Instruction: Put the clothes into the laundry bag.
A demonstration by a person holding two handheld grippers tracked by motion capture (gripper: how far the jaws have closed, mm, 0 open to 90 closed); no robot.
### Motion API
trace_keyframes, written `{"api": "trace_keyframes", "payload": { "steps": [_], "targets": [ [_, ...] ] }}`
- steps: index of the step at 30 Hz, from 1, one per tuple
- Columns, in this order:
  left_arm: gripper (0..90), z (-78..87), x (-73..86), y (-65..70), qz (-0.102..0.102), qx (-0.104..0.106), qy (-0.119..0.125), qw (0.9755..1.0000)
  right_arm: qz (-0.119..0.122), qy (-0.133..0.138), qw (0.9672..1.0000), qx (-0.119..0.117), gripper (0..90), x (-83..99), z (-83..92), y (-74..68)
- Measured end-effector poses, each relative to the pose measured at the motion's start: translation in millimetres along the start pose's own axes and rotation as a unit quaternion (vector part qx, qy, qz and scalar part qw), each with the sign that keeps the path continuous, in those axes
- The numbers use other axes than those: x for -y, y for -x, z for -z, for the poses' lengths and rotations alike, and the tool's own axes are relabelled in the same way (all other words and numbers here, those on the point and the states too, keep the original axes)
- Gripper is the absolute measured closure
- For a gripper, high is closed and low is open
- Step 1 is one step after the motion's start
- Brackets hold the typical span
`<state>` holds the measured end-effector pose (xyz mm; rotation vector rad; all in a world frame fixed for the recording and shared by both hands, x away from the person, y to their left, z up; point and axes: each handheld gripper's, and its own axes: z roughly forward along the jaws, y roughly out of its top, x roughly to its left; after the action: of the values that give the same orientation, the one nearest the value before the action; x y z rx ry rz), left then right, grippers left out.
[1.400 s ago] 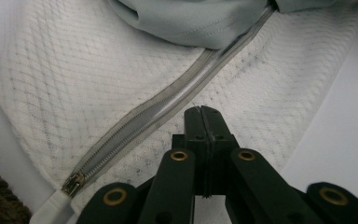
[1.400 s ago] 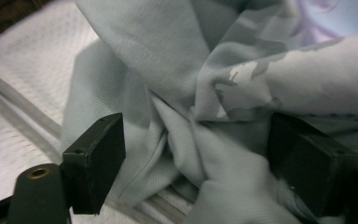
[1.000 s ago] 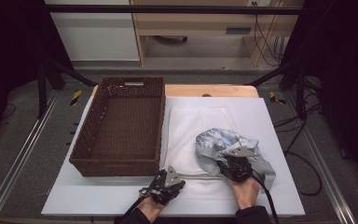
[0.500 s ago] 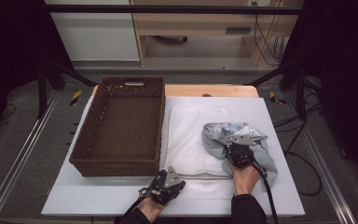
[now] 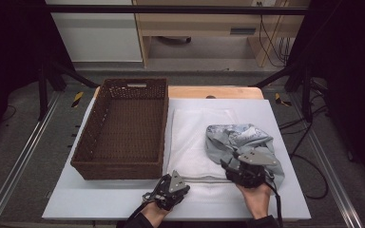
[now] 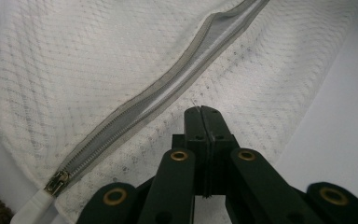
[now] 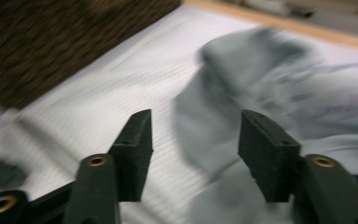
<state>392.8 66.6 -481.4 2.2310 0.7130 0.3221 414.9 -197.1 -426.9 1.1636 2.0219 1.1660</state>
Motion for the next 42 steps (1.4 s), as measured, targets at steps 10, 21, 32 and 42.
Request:
{"api": "trace_keyframes", "payload": {
  "steps": [10, 21, 32, 42],
  "targets": [
    [89.0, -0.5, -0.1, 1.1, -0.001, -0.002, -0.001, 1.0000, 0.043, -0.119, 0.9902, -0.059, 61.1, 35.9, -45.0, -31.1],
    [88.8, -0.6, -1.0, -1.3, 0.009, 0.008, -0.007, 0.9999, 0.020, -0.133, 0.9897, -0.049, 68.1, 36.8, -43.0, -23.9],
    [87.8, -0.7, -1.8, -0.8, 0.007, 0.006, -0.008, 0.9999, 0.025, -0.146, 0.9886, -0.025, 88.1, 29.1, -50.2, -28.9],
    [74.4, 14.6, -26.5, -5.5, 0.011, -0.016, 0.044, 0.9988, 0.008, -0.086, 0.9956, -0.037, 89.0, 19.0, -31.6, -20.0]
  ]
}}
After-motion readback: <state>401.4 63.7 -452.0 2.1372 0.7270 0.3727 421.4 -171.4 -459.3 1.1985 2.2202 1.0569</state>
